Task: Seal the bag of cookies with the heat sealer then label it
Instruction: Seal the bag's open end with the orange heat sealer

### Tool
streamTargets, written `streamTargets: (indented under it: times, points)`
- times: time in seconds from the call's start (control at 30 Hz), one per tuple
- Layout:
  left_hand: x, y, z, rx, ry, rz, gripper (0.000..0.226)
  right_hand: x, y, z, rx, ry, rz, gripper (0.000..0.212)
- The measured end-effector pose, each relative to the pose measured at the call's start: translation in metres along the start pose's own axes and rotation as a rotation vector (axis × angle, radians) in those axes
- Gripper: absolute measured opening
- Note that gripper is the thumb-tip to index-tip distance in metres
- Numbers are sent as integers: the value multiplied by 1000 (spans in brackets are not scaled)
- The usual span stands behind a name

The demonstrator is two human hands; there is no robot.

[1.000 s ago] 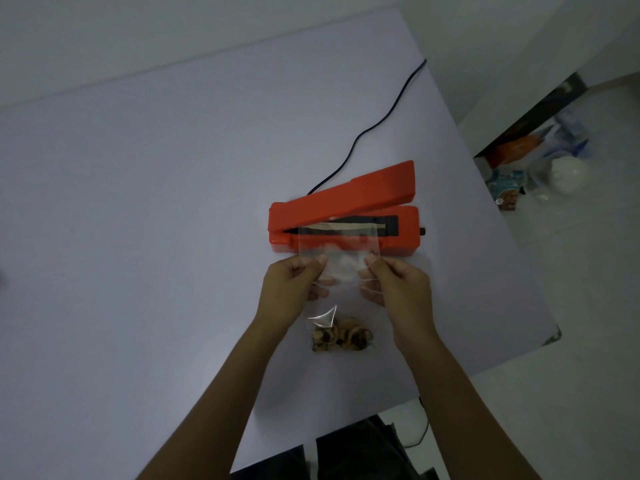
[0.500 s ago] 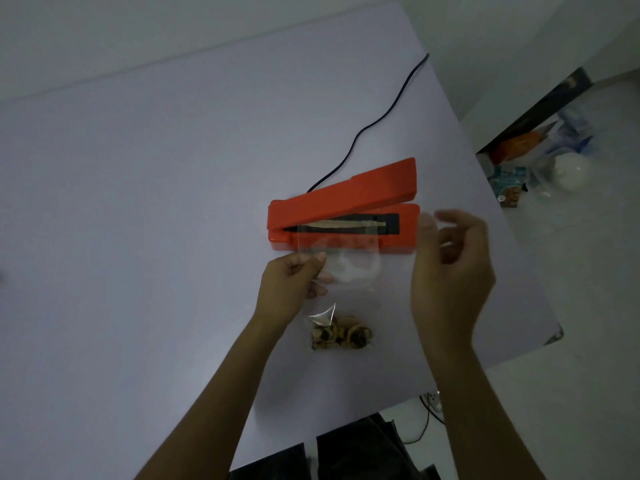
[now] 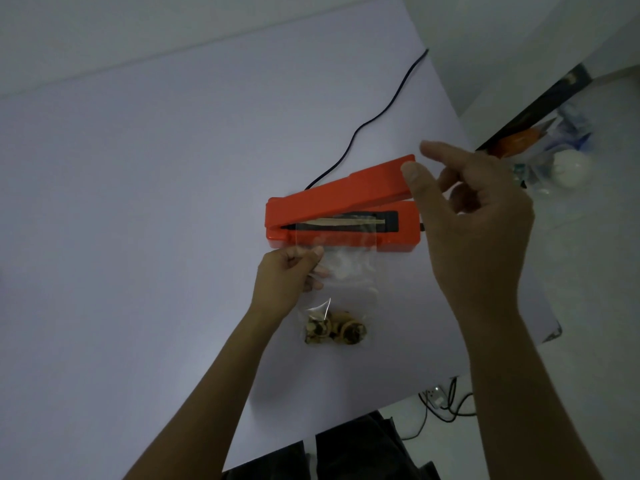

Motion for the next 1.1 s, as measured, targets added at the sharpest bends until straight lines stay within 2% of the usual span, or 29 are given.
streamTargets:
  times: [0.37, 0.53, 0.67, 1.1]
  points:
    - [3, -2, 0, -11, -8, -3, 28, 37, 0, 2, 10, -123, 76, 11]
    - [-1, -3, -1, -3, 4, 11, 28, 71, -5, 4, 7, -231, 139, 14]
    - [-2, -1, -1, 3, 5, 20, 27, 96, -14, 8, -29, -325, 98, 24]
    - [-2, 0, -2, 8, 4, 21, 26, 126, -28, 12, -72, -422, 93, 24]
Point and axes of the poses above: each hand's wrist, its own z-axis away from the middle knuckle, its own y-axis out of the back of the hand, x = y × z, the point moved 9 cm from there along -z, towards the middle knuckle, and after that the axes turned 6 degrees about -x, right-handed, at the moved point
